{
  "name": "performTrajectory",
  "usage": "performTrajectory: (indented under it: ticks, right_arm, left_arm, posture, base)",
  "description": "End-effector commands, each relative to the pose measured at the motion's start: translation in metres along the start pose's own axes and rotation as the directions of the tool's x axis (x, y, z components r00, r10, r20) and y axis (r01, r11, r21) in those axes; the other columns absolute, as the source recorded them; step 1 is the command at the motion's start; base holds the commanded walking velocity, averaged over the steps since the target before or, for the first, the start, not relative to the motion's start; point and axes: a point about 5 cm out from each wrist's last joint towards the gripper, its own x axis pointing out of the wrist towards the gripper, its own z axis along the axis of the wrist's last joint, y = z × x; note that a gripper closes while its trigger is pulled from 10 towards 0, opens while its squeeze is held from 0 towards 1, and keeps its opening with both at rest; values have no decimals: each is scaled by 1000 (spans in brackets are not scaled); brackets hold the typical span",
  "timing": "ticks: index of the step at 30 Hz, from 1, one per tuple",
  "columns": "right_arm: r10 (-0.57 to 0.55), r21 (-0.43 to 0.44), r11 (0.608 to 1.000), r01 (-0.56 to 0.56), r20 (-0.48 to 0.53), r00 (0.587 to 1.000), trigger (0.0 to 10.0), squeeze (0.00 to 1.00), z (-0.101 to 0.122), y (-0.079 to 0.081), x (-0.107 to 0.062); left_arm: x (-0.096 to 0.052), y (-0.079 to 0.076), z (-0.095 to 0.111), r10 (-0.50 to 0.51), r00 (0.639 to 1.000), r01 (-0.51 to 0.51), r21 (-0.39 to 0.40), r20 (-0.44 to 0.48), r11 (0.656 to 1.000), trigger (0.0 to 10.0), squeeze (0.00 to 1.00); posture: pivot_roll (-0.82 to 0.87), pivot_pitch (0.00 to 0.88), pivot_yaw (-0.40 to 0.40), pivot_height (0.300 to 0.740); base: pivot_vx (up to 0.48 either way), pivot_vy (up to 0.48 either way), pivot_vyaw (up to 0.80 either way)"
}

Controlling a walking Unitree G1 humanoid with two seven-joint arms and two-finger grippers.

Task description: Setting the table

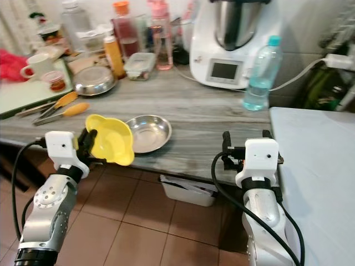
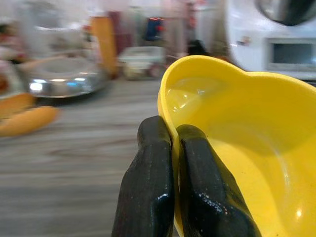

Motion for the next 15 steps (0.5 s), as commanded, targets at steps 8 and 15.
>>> performTrajectory:
  ticks: [8, 15]
  right_arm:
    - [-7, 0, 1000, 7, 1, 1000, 10000, 0, -1, -2, -1]
    - [-13, -6, 1000, 13, 6, 1000, 10000, 0, 0, -4, 0]
  left_arm:
    - [0, 1, 3, 4, 1000, -5, -11, -16, 1000, 10000, 0]
    - [2, 1, 5, 8, 1000, -8, -15, -18, 1000, 10000, 0]
  posture:
    - [-96, 0, 77, 740]
    - [-103, 0, 77, 740]
  base:
    - [0, 0, -664]
    - [0, 0, 0]
